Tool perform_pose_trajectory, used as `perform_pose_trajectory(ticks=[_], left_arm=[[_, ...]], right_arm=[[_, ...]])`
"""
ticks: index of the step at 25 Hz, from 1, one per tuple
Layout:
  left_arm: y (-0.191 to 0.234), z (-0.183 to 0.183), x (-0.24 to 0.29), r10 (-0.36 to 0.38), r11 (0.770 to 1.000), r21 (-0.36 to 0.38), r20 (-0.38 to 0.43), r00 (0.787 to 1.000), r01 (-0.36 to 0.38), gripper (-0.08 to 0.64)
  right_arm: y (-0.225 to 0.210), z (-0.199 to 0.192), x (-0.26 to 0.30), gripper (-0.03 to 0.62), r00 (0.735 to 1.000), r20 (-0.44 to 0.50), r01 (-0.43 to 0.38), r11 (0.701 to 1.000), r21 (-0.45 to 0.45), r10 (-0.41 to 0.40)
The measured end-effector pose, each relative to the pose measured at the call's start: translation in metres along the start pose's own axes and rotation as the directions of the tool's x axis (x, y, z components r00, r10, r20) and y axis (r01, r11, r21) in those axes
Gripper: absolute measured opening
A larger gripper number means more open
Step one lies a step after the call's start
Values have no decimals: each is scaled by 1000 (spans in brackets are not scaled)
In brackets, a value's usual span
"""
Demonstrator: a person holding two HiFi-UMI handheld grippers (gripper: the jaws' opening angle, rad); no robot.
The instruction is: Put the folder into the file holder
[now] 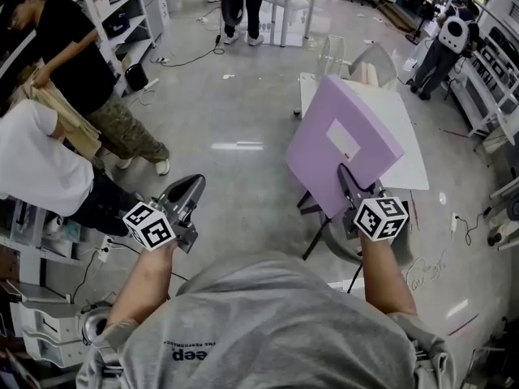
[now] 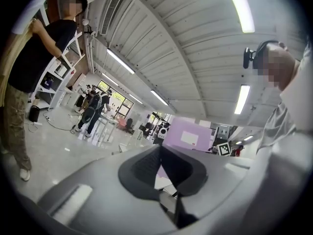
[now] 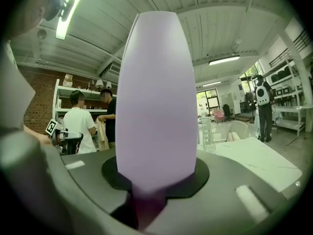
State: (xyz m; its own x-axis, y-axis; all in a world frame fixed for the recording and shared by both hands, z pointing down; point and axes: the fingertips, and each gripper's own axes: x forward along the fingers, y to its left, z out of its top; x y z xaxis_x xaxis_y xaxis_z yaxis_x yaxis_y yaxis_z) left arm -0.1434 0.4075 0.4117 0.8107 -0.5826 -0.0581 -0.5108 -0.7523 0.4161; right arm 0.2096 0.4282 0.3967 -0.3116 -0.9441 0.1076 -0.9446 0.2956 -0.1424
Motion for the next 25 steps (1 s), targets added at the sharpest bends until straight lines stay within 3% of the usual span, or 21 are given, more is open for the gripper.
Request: perform_pose_trajectory(ticks=[6,11,18,25], left_arm=[[14,3,14,18,1000,-15,-5,1000,-18,60],[56,15,27,4,1000,-30,-4,1000,-4,60],[175,57,63,-65,997,-35,4,998,65,60],[297,125,119,-164,987,-13,-45,986,163,60]], right_arm=[[-5,7,22,120,1000,9,-24,1000,1,24],[1,12,72,120,1000,2,-30,1000,3,30],[17,22,186,120,1000,15,-2,1000,-15,3],[30,48,321,120,998,43,43,999,0,-43]])
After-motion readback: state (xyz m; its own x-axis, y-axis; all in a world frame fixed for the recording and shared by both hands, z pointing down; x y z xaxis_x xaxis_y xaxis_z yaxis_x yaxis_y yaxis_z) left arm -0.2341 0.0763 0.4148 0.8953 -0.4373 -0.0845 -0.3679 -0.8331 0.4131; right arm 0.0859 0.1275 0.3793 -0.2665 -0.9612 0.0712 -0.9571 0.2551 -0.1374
